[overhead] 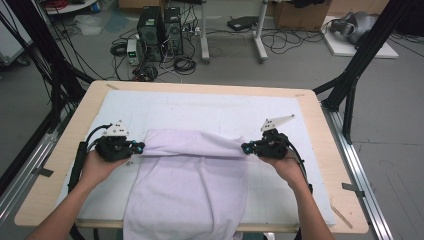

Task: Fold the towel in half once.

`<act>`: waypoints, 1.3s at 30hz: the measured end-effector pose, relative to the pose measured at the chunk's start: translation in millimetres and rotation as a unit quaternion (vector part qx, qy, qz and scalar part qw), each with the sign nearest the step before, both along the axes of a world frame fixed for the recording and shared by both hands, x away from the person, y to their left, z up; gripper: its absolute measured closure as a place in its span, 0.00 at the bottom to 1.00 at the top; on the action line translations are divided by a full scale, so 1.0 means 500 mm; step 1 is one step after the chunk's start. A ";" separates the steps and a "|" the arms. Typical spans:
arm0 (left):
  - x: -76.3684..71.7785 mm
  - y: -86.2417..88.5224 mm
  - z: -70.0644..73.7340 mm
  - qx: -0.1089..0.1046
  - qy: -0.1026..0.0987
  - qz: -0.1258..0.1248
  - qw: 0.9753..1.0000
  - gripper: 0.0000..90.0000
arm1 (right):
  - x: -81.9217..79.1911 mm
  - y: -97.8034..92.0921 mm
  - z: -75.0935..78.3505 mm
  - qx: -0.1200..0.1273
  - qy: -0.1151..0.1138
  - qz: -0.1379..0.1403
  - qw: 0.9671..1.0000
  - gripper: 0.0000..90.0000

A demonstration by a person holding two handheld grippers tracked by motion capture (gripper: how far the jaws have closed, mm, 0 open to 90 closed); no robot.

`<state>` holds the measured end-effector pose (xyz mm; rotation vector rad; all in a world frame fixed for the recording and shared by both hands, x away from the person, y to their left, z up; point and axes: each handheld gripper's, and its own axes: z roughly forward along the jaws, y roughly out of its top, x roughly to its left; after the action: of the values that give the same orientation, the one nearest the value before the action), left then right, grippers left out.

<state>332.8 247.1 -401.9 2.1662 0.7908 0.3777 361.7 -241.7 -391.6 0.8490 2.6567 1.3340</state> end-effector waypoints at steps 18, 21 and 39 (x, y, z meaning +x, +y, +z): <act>0.078 -0.012 0.000 -0.013 0.030 0.033 0.999 0.57 | 0.044 0.015 -0.022 -0.030 0.005 -0.045 0.999 0.53; 0.114 -0.020 -0.019 -0.005 0.040 0.054 0.998 0.57 | 0.074 0.028 -0.044 -0.049 0.007 -0.059 0.997 0.53; 0.128 -0.022 -0.036 0.009 0.025 0.061 0.998 0.95 | 0.098 0.039 -0.070 -0.074 0.012 -0.042 0.996 0.94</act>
<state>397.0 236.3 -420.0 2.1564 0.9534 0.3950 410.7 -222.0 -426.4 0.9502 2.6651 1.1011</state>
